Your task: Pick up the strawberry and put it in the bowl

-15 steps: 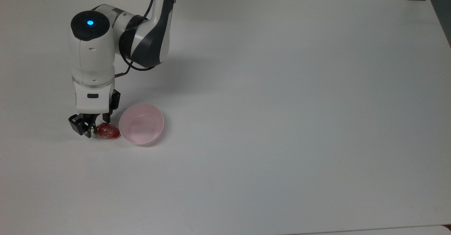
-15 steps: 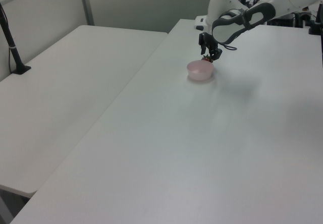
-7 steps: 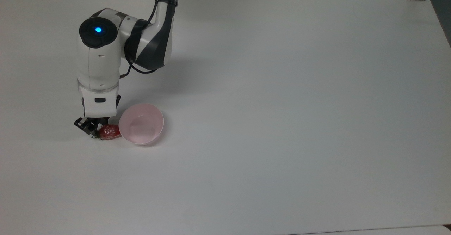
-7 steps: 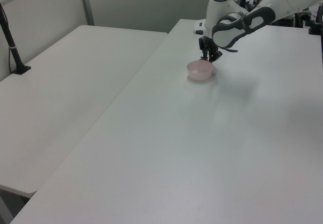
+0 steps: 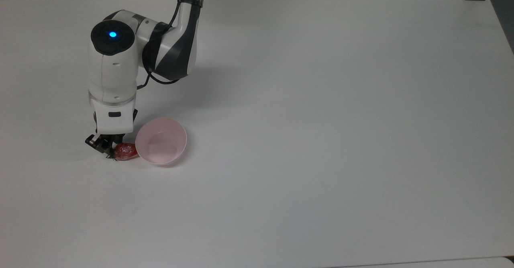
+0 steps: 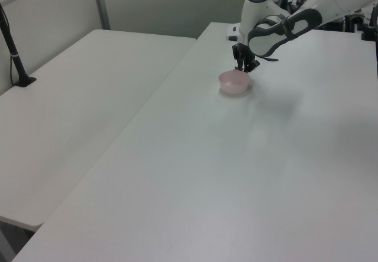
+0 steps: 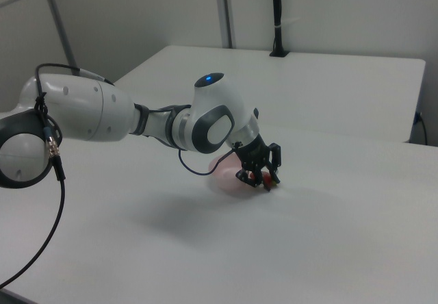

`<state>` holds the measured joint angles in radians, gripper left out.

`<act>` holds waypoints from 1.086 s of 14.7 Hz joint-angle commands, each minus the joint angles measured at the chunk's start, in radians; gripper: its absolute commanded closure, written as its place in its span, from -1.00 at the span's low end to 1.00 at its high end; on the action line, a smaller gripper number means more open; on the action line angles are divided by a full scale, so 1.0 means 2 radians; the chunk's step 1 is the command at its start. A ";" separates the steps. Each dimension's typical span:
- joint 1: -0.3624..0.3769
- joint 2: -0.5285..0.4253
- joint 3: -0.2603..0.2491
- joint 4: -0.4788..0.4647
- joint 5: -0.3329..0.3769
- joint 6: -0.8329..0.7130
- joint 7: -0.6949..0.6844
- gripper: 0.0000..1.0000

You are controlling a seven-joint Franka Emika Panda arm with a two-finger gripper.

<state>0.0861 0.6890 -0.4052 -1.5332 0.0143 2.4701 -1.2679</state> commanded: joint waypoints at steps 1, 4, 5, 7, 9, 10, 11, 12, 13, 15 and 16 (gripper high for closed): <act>0.001 -0.002 0.000 0.002 -0.011 0.005 -0.010 0.51; 0.000 -0.005 -0.001 0.002 -0.011 0.005 -0.016 0.59; 0.000 -0.005 0.000 0.002 -0.009 0.004 -0.014 0.60; 0.001 -0.009 0.000 0.002 0.000 0.004 -0.006 -0.01; -0.001 -0.012 0.000 0.002 0.020 0.004 0.000 -0.37; -0.002 -0.015 -0.001 0.002 0.036 0.004 0.002 -0.38; -0.002 -0.021 -0.002 0.001 0.059 0.004 0.007 -0.38; -0.002 -0.023 -0.007 -0.001 0.081 0.004 0.023 -0.38; -0.003 -0.028 -0.007 -0.004 0.095 0.004 0.045 -0.38; -0.003 -0.029 -0.007 -0.006 0.103 0.004 0.118 -0.38; -0.003 -0.029 -0.006 -0.007 0.099 0.004 0.141 -0.38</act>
<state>0.0751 0.6600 -0.4189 -1.5161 0.2027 2.4701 -1.1390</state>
